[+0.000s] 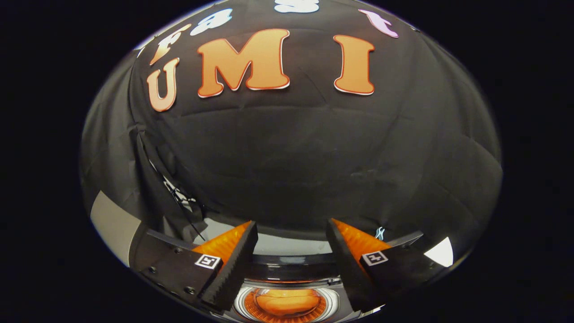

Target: Put the clothes into the washing machine and then close the washing machine lid.

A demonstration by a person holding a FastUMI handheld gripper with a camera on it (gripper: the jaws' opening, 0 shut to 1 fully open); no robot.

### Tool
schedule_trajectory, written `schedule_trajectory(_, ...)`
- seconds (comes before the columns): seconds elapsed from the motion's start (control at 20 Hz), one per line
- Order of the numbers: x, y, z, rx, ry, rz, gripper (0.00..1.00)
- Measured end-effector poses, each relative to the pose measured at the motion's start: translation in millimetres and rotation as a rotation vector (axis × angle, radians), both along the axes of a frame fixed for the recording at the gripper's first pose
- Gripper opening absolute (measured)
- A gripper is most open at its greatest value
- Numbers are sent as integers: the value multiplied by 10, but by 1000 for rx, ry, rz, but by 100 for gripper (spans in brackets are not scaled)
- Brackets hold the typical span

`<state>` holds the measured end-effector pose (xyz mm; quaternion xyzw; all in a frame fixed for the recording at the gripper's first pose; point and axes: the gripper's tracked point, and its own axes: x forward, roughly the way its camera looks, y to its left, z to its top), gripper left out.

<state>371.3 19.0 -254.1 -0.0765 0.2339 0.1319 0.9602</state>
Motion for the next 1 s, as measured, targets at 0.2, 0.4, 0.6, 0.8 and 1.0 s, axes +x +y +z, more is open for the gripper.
schedule_trajectory(0.2, -137, -41, -3, 20, 18, -5, 98)
schedule_trajectory(0.4, -305, -99, -9, 25, 7, 12, 98)
schedule_trajectory(0.6, -501, -166, -20, 23, 4, 16, 99)
schedule_trajectory(0.8, -727, -235, -71, 26, 3, 20, 98)
schedule_trajectory(1.0, -958, -310, -140, 29, 8, 17, 98)
